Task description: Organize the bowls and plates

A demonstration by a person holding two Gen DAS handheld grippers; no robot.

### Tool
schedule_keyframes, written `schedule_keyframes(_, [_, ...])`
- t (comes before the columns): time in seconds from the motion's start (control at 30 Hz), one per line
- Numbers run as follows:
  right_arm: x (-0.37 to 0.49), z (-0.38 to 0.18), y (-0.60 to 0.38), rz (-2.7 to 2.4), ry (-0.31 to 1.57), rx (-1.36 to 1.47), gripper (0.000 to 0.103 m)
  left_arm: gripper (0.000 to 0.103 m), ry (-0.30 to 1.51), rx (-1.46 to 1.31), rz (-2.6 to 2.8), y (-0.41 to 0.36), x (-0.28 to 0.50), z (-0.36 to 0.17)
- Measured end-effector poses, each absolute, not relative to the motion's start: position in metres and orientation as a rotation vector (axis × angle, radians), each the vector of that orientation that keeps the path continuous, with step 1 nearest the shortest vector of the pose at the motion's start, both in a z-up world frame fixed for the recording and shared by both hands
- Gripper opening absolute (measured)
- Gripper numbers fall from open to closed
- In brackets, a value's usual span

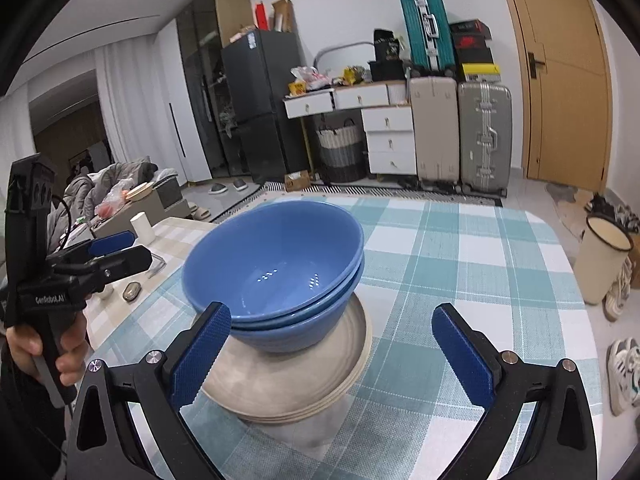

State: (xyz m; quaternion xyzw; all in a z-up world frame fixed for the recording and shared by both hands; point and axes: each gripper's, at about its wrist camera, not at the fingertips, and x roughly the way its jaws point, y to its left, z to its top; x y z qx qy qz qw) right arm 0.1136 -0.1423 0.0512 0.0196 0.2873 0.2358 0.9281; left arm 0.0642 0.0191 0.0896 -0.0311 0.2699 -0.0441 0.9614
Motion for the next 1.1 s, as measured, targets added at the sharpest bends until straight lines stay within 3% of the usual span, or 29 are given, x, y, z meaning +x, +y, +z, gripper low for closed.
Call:
schedule_keyframes(0.6, [0.046, 0.026, -0.161, 0.465, 0.511, 0.028, 0.102, 0.102, 0.486, -0.036, -0.106, 0.017, -0.009, 0.045])
schedule_keyframes(1.1, [0.034, 0.016, -0.171, 0.441, 0.443, 0.026, 0.102, 0.102, 0.451, -0.069, -0.086, 0.03, -0.026, 0.02])
